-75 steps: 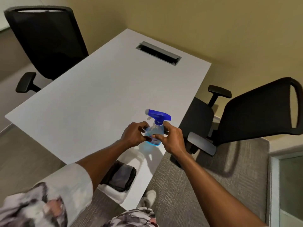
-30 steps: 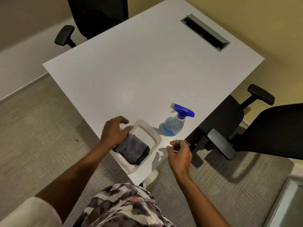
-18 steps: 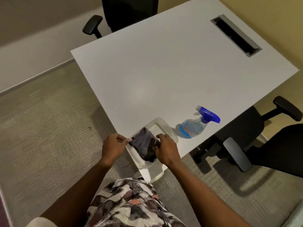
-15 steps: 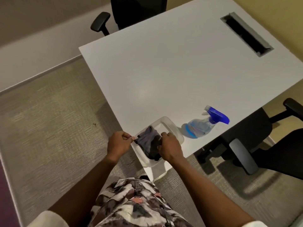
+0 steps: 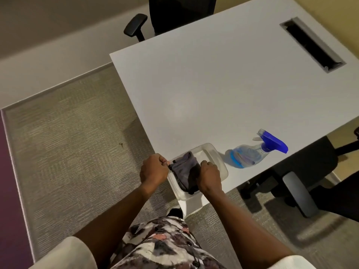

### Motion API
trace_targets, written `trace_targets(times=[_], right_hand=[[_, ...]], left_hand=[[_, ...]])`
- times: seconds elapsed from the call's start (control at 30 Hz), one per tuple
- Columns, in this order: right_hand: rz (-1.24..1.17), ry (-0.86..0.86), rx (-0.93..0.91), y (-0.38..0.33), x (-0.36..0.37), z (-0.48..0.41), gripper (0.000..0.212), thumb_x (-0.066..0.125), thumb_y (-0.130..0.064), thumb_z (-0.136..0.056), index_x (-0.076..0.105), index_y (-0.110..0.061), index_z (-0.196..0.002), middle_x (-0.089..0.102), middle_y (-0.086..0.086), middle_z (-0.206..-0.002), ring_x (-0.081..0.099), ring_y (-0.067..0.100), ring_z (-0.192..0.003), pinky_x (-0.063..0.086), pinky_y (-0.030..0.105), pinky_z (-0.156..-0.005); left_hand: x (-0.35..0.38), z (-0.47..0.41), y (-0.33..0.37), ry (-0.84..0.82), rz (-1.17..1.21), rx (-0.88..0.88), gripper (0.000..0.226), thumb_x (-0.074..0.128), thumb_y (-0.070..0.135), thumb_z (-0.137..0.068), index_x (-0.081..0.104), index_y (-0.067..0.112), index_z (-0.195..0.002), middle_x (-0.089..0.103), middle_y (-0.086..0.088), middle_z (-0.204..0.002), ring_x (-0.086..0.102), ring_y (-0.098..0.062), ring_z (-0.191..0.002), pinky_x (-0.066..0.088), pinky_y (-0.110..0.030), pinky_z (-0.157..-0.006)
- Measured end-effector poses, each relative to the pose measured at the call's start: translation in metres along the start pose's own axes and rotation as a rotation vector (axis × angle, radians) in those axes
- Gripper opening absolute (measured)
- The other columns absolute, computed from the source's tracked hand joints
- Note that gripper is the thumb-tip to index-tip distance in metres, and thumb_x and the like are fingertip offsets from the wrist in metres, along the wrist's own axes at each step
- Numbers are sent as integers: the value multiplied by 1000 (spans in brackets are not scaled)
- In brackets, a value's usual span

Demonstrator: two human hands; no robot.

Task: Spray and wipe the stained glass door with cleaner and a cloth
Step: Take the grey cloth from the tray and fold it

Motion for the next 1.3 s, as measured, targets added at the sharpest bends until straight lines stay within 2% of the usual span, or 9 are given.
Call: trace_targets(times=[0.1, 0.37, 0.5, 0.67, 0.77, 0.87, 1.0, 1.17, 1.3], right_hand=[[-100, 28, 11, 2, -3, 4, 25, 63, -13, -103, 66, 2, -124, 69, 22, -127, 66, 39, -116, 54, 43, -96], [-404, 130, 53, 8, -2, 23, 24, 63, -9, -101, 67, -1, -124, 65, 20, -123, 64, 39, -111, 55, 45, -92], [-540, 225, 72, 15, -3, 34, 30, 67, -12, -101, 68, -9, -131, 63, 13, -125, 66, 30, -107, 52, 37, -89], [-738, 344, 33, 18, -20, 60, 26, 71, -13, -100, 74, -16, -125, 63, 2, -115, 64, 16, -100, 61, 44, -91], [-875, 418, -37, 23, -39, 84, 28, 75, -7, -96, 79, -22, -120, 67, -2, -109, 65, 6, -100, 61, 38, -86], [-1081, 441, -48, 32, -55, 113, 27, 77, -3, -96, 80, -19, -118, 73, 0, -110, 71, 13, -107, 62, 36, -90], [-1419, 489, -51, 52, -76, 154, 30, 76, 1, -95, 81, -15, -120, 80, 4, -115, 76, 21, -113, 62, 28, -93], [-1769, 556, 22, 84, -91, 212, 31, 78, -2, -85, 83, -11, -114, 82, 12, -119, 78, 22, -110, 63, 26, -89], [-1878, 632, 54, 112, -89, 269, 35, 72, -3, -81, 82, -7, -114, 81, 15, -121, 79, 24, -110, 63, 26, -89]], left_hand=[[2, 2, 4, 26, 2, 24, 18, 79, 20, -101, 68, 23, -87, 78, -3, -95, 76, -23, -88, 60, -34, -72], [5, 5, 8, 55, -8, 70, 21, 77, 15, -102, 66, 21, -86, 69, 1, -86, 72, -23, -87, 52, -32, -72], [5, 5, 10, 57, -23, 69, 22, 78, 14, -101, 65, 22, -85, 71, 0, -87, 74, -25, -90, 54, -34, -74], [2, 9, 15, 47, -59, 44, 15, 78, 18, -102, 68, 21, -90, 74, -3, -94, 72, -26, -90, 59, -38, -76], [-4, 15, 21, 47, -87, 50, 7, 76, 24, -103, 72, 18, -104, 77, -6, -105, 72, -29, -97, 62, -45, -86], [-7, 24, 34, 51, -147, 158, 23, 66, 27, -109, 66, 12, -127, 74, -13, -124, 72, -35, -113, 61, -48, -92], [-5, 48, 66, 55, -64, 458, 23, 60, 30, -112, 70, 10, -120, 72, -12, -125, 66, -32, -119, 54, -46, -94], [11, 91, 118, -317, 222, 587, 38, 66, 55, -103, 76, 20, -111, 80, 10, -106, 73, 0, -100, 61, -34, -90], [38, 140, 148, -859, 330, 560, 97, 77, 85, -76, 59, 25, -149, 71, 4, -142, 70, -6, -127, 59, -29, -107]])
Point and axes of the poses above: each hand's wrist, its own z-axis away from the middle knuckle, its own x-axis out of the palm, y = z × x, the point moved 1 cm from there along -z, towards the middle knuckle
